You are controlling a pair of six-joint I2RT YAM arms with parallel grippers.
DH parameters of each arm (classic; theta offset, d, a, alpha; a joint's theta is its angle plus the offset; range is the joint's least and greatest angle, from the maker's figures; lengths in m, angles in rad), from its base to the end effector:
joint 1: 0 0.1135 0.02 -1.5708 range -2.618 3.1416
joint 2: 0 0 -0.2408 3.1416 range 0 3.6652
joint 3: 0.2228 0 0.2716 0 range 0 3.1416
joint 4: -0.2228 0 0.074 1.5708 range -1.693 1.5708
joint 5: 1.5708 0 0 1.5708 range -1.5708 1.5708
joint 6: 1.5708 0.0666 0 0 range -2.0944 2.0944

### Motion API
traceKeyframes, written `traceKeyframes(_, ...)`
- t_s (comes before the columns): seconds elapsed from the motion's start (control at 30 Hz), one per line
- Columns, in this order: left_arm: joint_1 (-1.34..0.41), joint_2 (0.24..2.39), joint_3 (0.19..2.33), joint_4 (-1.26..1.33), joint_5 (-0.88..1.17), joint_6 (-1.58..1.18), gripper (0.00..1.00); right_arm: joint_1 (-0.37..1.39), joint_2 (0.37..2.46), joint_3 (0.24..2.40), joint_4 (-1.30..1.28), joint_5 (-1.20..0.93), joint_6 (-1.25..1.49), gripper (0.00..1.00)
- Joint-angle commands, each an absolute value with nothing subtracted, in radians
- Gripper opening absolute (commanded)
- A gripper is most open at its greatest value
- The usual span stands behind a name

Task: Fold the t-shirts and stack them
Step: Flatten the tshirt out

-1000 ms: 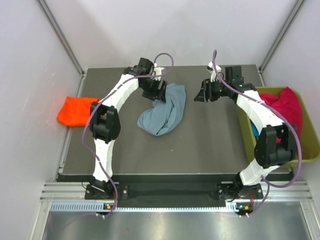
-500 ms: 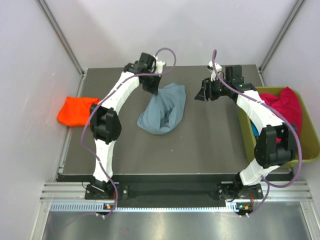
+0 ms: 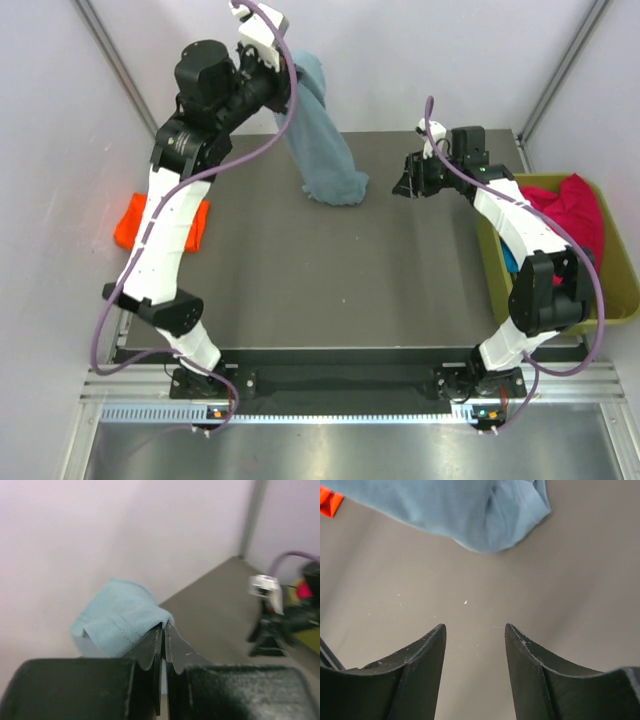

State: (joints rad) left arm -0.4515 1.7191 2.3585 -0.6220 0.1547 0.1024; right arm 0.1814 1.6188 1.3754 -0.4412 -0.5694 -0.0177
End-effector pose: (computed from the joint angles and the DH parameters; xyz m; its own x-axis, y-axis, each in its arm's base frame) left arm 0.3303 -0.1716 0.5603 0.0738 0.0765 -0.9943 0.5652 0.8183 0.1049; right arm 0.3908 0.1082 0.2662 -0.6119 -0.1274 -0.7806 -0.5736 0.7509 0.3272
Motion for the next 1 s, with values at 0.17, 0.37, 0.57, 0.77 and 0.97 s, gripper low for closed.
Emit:
traceKeyframes(0.17, -0.541, 1.493, 2.065, -0.692, 0.328, 0.043, 0.01, 0.196, 1.565, 1.356, -0.413, -0.534, -0.051, 0.51)
traceKeyframes(0.37, -0.548, 1.669, 2.253, -0.670, 0.333, 0.149, 0.00, 0.160, 1.598, 1.423, -0.399, -0.378, 0.032, 0.52)
traceKeyframes(0.57, -0.598, 1.955, 2.475, -0.601, 0.252, 0.152, 0.00, -0.095, 1.618, 1.604, -0.342, -0.348, 0.196, 0.54)
traceKeyframes(0.77, -0.777, 1.988, 2.577, -0.388, 0.181, 0.277, 0.00, -0.339, 1.552, 1.606, -0.341, -0.359, 0.265, 0.56)
traceKeyframes(0.97, -0.804, 1.846, 2.493, -0.371, 0.074, 0.319, 0.01, -0.402, 1.491, 1.448, -0.324, -0.446, 0.311, 0.55)
